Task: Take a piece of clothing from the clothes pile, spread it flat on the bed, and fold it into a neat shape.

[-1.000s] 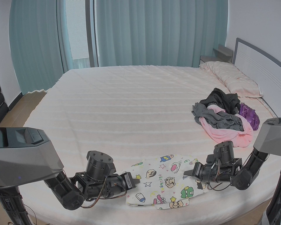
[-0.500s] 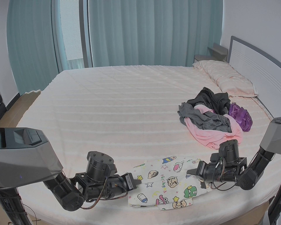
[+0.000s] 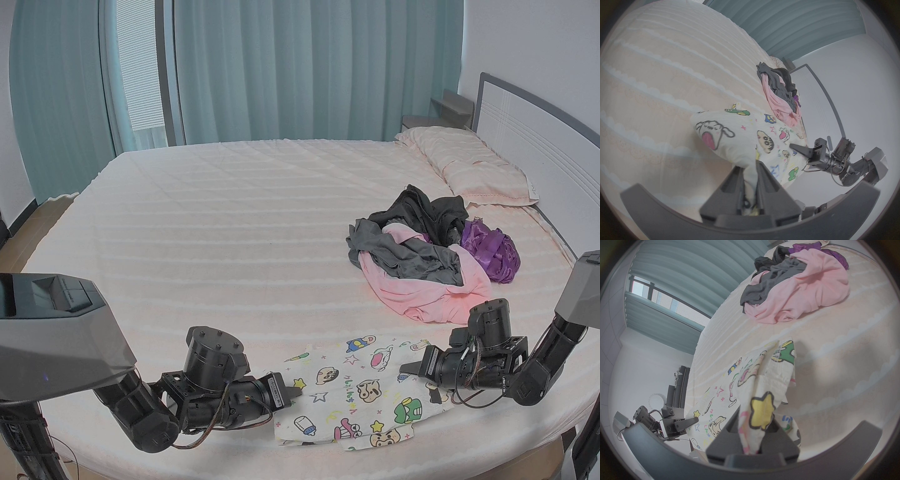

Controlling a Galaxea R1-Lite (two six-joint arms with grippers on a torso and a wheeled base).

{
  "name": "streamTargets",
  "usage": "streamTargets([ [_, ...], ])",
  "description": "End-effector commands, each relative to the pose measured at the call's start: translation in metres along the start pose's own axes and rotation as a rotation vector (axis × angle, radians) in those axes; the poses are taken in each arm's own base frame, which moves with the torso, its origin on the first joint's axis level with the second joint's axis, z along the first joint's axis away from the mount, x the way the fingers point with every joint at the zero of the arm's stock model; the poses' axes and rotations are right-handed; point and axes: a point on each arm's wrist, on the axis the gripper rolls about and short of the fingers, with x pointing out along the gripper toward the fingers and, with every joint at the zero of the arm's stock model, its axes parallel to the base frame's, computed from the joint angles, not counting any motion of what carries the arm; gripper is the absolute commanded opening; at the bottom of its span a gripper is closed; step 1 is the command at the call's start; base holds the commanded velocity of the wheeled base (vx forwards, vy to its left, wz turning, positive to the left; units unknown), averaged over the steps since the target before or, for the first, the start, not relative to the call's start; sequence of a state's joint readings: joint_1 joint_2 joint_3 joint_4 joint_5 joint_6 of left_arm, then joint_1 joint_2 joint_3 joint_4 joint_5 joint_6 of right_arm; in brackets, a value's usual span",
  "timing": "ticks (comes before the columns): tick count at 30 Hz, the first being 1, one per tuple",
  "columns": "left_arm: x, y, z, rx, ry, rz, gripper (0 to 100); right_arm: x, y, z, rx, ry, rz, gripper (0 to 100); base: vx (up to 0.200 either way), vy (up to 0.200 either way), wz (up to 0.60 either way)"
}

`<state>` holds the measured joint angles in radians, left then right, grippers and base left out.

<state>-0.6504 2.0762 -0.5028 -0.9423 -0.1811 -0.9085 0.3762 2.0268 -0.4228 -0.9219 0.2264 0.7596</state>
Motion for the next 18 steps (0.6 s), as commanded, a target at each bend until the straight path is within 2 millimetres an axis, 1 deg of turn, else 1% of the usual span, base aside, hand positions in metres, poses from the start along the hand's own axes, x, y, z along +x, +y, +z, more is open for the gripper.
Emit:
streamTargets([
  [1,-0.002,0.005,-0.004,-0.004,0.014,0.021,0,0.003,-0.005,-0.003,0.000,0.015,-0.021,0,0.000,0.000,0.00],
  [2,-0.004,0.006,-0.006,-0.004,0.019,0.027,100,0.004,-0.007,-0.005,-0.006,0.024,-0.029,0,0.000,0.000,0.00],
  [4,-0.007,0.009,-0.008,-0.005,0.024,0.040,100,0.004,-0.010,-0.008,-0.025,0.037,-0.041,0,0.000,0.000,0.00],
  [5,-0.009,0.013,-0.011,-0.006,0.032,0.055,100,0.002,-0.012,-0.010,-0.042,0.047,-0.051,100,0.000,0.000,0.00],
  [8,-0.019,0.017,-0.017,0.020,0.053,0.073,100,-0.007,-0.023,-0.017,-0.133,0.073,-0.088,100,0.000,0.000,0.00],
  [11,-0.023,0.017,-0.017,0.063,0.051,0.069,100,-0.011,-0.031,-0.019,-0.179,0.084,-0.120,100,0.000,0.000,0.00],
  [14,-0.025,0.015,-0.016,0.067,0.043,0.061,100,-0.014,-0.036,-0.017,-0.204,0.068,-0.155,100,0.000,0.000,0.00],
  [16,-0.026,0.013,-0.011,0.064,0.021,0.049,100,-0.024,-0.041,-0.009,-0.238,0.019,-0.193,100,0.000,0.000,0.00],
  [18,-0.026,0.013,-0.010,0.063,0.013,0.051,100,-0.029,-0.042,-0.008,-0.250,0.016,-0.195,100,0.000,0.000,0.00],
])
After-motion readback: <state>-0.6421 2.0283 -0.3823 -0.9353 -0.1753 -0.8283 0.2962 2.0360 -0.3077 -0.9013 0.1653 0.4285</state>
